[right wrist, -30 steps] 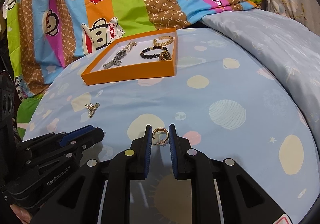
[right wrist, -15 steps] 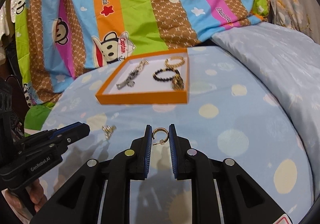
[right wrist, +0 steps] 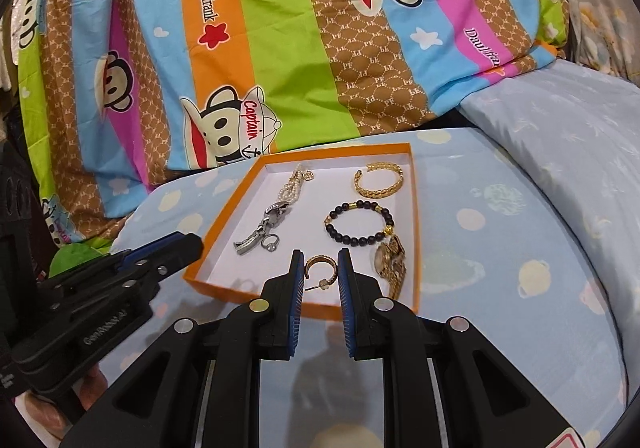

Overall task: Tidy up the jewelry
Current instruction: 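Carry both gold hoop earrings into the orange box while both tools open, then lower the right tool onto the gold charm earring and close on it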

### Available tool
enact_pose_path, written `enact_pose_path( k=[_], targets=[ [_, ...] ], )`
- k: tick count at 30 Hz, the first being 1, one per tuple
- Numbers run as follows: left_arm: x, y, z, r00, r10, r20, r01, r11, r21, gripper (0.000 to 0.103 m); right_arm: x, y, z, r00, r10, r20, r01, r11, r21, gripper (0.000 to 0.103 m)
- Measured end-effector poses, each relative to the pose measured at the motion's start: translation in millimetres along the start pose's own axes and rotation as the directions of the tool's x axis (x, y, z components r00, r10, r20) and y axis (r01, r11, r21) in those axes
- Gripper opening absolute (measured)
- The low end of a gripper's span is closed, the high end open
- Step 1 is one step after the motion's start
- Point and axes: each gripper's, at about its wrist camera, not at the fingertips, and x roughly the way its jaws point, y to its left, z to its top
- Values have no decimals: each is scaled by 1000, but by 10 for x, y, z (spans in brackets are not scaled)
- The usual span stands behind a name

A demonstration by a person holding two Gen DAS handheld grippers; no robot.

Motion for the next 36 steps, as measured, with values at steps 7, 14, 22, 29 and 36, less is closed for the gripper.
enact_pose_path(
  k=[7, 14, 22, 29, 36],
  targets=[
    [286, -29, -5, 1000, 2, -31, -2, 1000, 7, 16, 293, -17, 19, 1000, 0, -29, 0, 1000, 0, 16],
    [376, -43, -48, 999, -3, -37, 3, 1000, 5, 17, 379, 29, -13, 1000, -9, -28, 8, 1000, -28, 19],
    [-10, 145, 25, 999, 15, 48, -12, 998, -61, 55, -116, -41, 23, 996, -19, 88, 19, 1000, 2, 41],
    [-611, 390, -234, 994, 53, 99, -44, 995, -85, 57, -607, -68, -438, 996, -41, 78, 42, 999, -3, 43],
    [-794, 375, -778, 996, 81, 24, -80, 995, -65, 57, -726, 9, -987, 999, -47, -11, 47, 999, -12, 43]
  ],
)
